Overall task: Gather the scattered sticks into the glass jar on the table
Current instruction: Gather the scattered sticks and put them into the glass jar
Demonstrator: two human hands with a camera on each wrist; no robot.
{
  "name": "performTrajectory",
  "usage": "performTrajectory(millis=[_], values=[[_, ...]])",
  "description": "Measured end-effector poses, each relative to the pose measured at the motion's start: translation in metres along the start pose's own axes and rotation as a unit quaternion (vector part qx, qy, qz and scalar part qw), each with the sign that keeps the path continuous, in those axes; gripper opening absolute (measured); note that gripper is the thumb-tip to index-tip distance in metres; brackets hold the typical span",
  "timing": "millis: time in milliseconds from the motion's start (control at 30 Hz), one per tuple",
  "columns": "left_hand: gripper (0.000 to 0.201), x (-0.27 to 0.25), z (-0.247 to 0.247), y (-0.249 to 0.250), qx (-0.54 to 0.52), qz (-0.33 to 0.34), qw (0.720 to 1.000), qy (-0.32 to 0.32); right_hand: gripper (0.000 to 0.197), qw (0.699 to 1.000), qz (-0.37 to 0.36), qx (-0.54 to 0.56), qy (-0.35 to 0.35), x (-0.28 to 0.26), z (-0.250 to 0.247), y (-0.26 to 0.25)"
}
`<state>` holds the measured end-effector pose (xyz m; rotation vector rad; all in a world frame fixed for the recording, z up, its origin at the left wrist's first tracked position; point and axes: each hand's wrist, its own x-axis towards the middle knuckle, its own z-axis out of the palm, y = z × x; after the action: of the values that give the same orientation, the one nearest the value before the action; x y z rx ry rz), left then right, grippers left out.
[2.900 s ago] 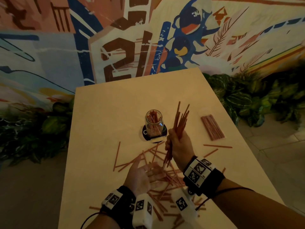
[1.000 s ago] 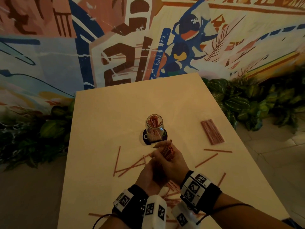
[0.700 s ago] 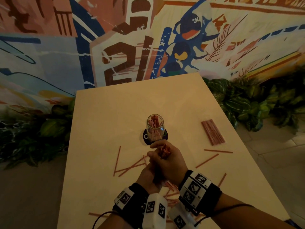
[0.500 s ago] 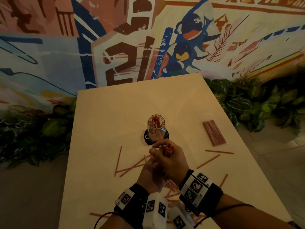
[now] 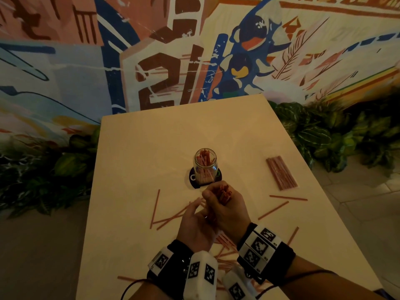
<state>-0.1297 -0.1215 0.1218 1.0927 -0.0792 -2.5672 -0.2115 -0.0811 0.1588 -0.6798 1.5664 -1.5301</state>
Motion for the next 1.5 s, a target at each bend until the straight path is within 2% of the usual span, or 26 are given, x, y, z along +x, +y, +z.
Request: performTrajectory(millis=[133, 200, 267, 300, 333, 367, 400, 433, 467, 500, 533, 633, 733, 833, 933, 1067, 1167, 1333, 1433, 1500], values=[[0.043, -0.001, -0.004, 0.002, 0.042, -0.005, 0.999, -0.014, 0.013, 0.999, 0.018, -0.039, -0.017, 0.003, -0.001, 0.001], [0.045, 0.002, -0.015, 0.011, 0.105, -0.010, 0.994, 0.012, 0.019, 0.998, 0.018, -0.054, -0.012, 0.008, -0.005, -0.003], [0.040, 0.011, -0.035, 0.033, 0.229, 0.018, 0.969, 0.086, 0.025, 0.999, -0.005, -0.054, 0.005, 0.021, -0.010, -0.012], [0.035, 0.016, -0.050, 0.048, 0.331, 0.062, 0.928, 0.159, 0.025, 0.999, -0.017, -0.045, 0.017, 0.030, -0.013, -0.018], [0.031, 0.022, -0.065, 0.064, 0.448, 0.126, 0.851, 0.242, 0.026, 0.998, -0.028, -0.033, 0.035, 0.043, -0.016, -0.025], [0.031, 0.027, -0.081, 0.079, 0.565, 0.174, 0.746, 0.306, 0.028, 0.998, -0.035, -0.020, 0.054, 0.056, -0.017, -0.032], [0.035, 0.031, -0.094, 0.091, 0.657, 0.191, 0.644, 0.342, 0.030, 0.997, -0.037, -0.005, 0.070, 0.071, -0.017, -0.038], [0.041, 0.034, -0.104, 0.099, 0.724, 0.182, 0.563, 0.355, 0.031, 0.996, -0.038, 0.012, 0.078, 0.086, -0.015, -0.043], [0.047, 0.037, -0.111, 0.103, 0.772, 0.155, 0.505, 0.353, 0.031, 0.995, -0.040, 0.024, 0.083, 0.101, -0.012, -0.045], [0.054, 0.040, -0.116, 0.103, 0.806, 0.125, 0.467, 0.340, 0.031, 0.995, -0.045, 0.025, 0.085, 0.115, -0.008, -0.045], [0.059, 0.043, -0.118, 0.100, 0.829, 0.103, 0.443, 0.325, 0.032, 0.995, -0.050, 0.016, 0.088, 0.128, -0.004, -0.042], [0.067, 0.056, -0.119, 0.084, 0.849, 0.088, 0.418, 0.311, 0.041, 0.994, -0.045, -0.042, 0.093, 0.154, 0.003, -0.025], [0.062, 0.063, -0.110, 0.068, 0.858, 0.085, 0.394, 0.317, 0.041, 0.992, -0.016, -0.079, 0.097, 0.166, 0.002, -0.008], [0.054, 0.065, -0.101, 0.052, 0.877, 0.097, 0.397, 0.252, 0.034, 0.991, 0.011, -0.098, 0.087, 0.175, -0.003, 0.008], [0.060, 0.060, -0.096, 0.032, 0.884, 0.099, 0.423, 0.175, 0.033, 0.990, 0.025, -0.125, 0.061, 0.178, -0.008, 0.018], [0.079, 0.052, -0.089, 0.014, 0.903, 0.064, 0.407, 0.124, 0.027, 0.985, 0.013, -0.169, 0.026, 0.174, -0.009, 0.025], [0.083, 0.051, -0.084, 0.009, 0.903, 0.044, 0.409, 0.125, 0.025, 0.984, 0.012, -0.174, 0.030, 0.170, -0.008, 0.024], [0.074, 0.057, -0.083, 0.005, 0.896, 0.061, 0.411, 0.156, 0.020, 0.983, -0.016, -0.181, 0.012, 0.163, -0.010, 0.021], [0.088, 0.059, -0.081, -0.001, 0.892, 0.053, 0.419, 0.163, 0.022, 0.967, -0.037, -0.253, -0.003, 0.166, -0.010, 0.033], [0.099, 0.060, -0.077, -0.005, 0.889, 0.041, 0.422, 0.173, 0.026, 0.941, -0.037, -0.335, -0.017, 0.171, -0.012, 0.043]])
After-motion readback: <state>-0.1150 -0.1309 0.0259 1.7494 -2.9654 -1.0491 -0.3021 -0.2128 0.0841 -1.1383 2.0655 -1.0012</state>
